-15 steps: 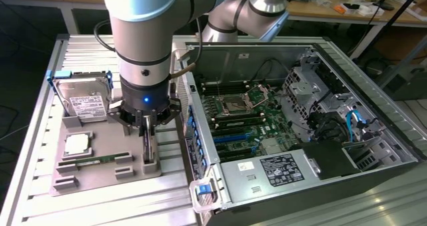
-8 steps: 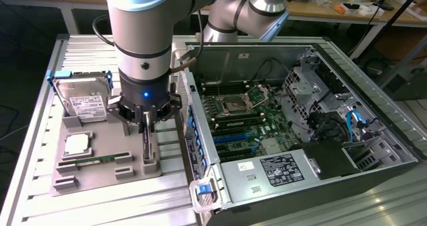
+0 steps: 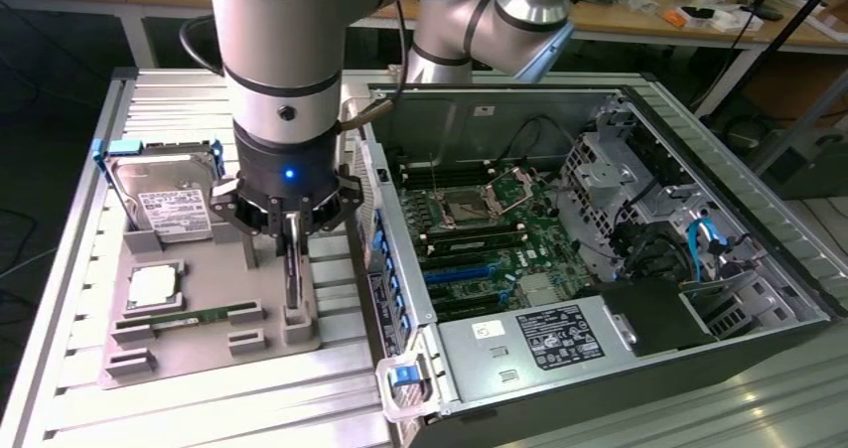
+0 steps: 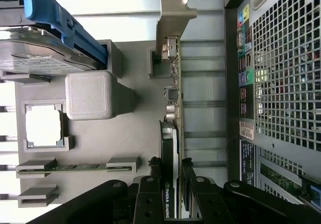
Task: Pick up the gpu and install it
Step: 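Pick up the gpu and move the gpu toward the slot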
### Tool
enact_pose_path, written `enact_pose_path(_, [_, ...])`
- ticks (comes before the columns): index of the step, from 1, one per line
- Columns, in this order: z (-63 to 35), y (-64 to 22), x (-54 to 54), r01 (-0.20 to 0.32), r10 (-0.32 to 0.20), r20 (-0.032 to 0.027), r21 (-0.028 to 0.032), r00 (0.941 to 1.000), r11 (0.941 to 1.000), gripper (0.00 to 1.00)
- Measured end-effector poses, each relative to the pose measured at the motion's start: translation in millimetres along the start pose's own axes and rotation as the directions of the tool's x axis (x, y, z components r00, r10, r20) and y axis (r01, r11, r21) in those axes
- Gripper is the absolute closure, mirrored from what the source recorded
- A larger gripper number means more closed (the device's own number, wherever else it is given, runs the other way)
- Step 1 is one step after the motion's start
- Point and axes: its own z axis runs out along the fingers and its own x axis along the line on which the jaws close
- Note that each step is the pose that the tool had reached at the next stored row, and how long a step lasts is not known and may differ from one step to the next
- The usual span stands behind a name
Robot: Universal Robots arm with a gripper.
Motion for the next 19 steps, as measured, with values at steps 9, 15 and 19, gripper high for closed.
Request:
enact_pose_path(9, [-23.9,1.2,0.4,0.000,0.000,0.0000,-0.0002,1.0000,1.0000,0.73])
enact_pose_path(15, [-40.7,2.1,0.7,0.000,0.000,0.0000,-0.0002,1.0000,1.0000,0.73])
enact_pose_path(19, [-51.9,2.7,0.9,0.000,0.000,0.0000,-0.0002,1.0000,1.0000,0.73])
